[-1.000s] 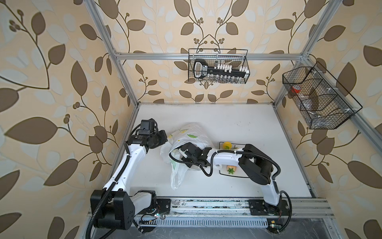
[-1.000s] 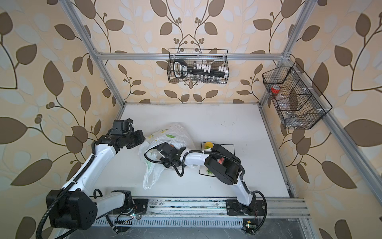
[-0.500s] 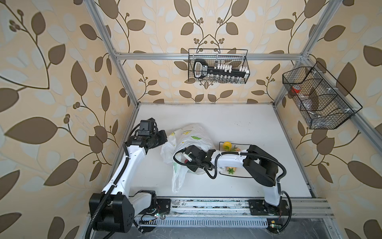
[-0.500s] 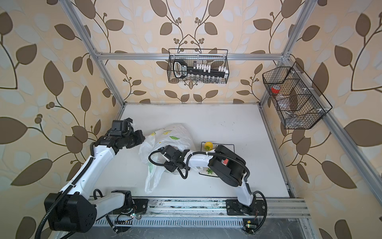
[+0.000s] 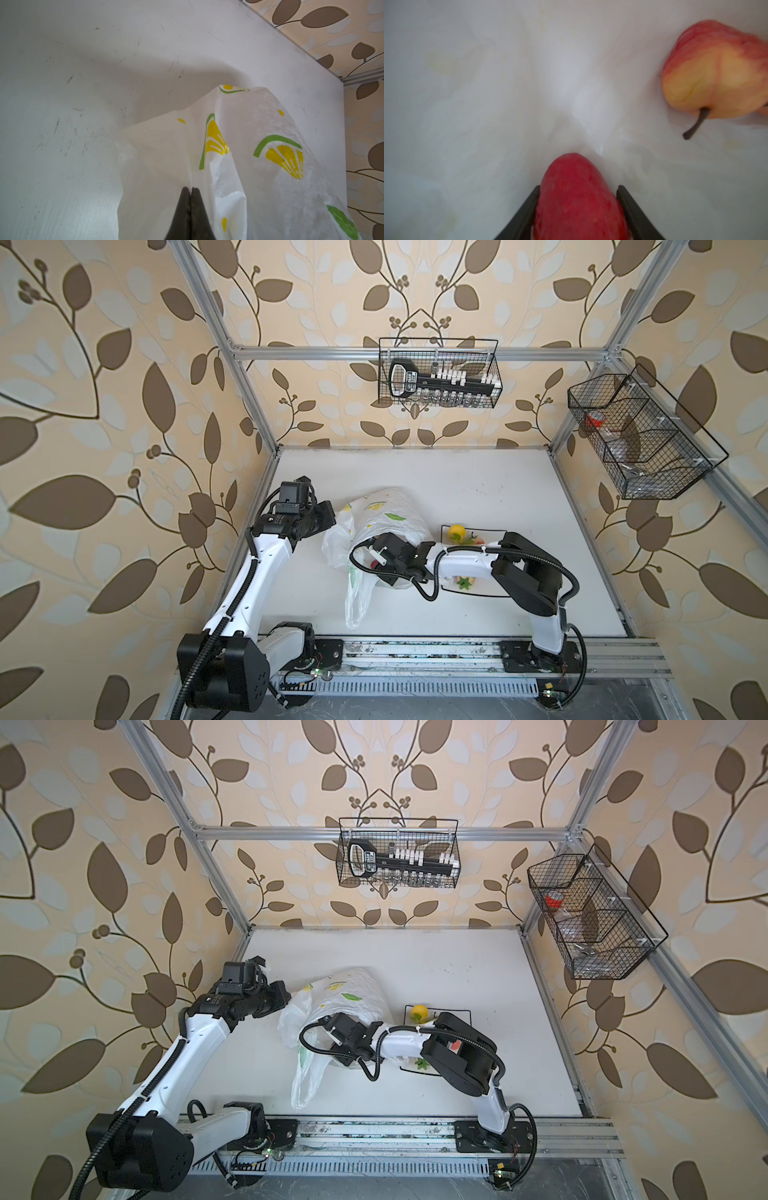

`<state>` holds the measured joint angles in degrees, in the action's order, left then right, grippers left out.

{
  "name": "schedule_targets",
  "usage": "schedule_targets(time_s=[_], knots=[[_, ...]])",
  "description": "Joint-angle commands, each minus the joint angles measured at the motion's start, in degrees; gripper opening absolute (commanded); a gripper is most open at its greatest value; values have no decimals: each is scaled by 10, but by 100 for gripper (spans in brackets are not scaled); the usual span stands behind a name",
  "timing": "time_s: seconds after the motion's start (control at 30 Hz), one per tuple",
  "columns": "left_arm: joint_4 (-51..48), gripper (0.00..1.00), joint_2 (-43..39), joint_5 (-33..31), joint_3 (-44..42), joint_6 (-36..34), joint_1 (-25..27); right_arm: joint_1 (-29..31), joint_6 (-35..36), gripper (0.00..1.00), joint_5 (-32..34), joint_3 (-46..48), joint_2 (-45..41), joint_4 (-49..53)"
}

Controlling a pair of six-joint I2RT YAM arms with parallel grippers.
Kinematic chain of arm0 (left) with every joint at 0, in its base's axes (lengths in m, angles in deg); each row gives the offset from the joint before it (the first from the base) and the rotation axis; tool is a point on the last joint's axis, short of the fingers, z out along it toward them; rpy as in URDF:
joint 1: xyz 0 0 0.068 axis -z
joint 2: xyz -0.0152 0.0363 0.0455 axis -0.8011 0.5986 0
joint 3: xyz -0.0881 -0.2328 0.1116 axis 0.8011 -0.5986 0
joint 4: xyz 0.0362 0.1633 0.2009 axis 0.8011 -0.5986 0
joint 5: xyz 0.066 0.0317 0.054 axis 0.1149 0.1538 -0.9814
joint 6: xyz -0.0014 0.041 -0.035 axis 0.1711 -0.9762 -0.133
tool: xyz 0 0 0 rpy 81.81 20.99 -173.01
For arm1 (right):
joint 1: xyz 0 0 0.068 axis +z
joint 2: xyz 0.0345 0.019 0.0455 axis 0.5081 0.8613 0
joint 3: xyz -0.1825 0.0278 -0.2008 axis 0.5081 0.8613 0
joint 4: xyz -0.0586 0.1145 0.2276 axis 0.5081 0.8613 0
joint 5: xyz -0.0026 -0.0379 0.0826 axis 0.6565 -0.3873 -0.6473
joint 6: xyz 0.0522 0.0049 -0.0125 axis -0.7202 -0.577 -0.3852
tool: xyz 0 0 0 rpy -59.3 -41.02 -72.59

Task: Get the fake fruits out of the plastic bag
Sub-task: 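Lift the red peach out of the bag with the right gripper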

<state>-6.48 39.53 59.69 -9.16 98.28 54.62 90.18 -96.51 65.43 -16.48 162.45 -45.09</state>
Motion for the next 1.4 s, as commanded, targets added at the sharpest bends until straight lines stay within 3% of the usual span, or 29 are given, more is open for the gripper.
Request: schedule_targets(time_s=[0.0,0.37,0.83,1.0,1.13,1.23,1.37], knots=[[6,0,-14,-1,6,11,-7,5,-10,33,13,23,-55,-26],[2,0,-46,-122,-17,80,-9,12,-44,30,3,106,-185,-23],[14,0,-40,-116,-19,75,-15,29,-88,31,-127,214,-463,18],[21,0,-42,-95,-26,79,-15,28,-130,31,-82,229,-572,70],[22,0,-43,-78,-25,81,-15,18,-188,31,16,247,-648,103],[32,0,-47,-65,-33,89,-15,-25,-245,32,79,273,-688,123],[31,0,-48,-57,-33,88,-15,-130,-305,34,126,306,-704,178]])
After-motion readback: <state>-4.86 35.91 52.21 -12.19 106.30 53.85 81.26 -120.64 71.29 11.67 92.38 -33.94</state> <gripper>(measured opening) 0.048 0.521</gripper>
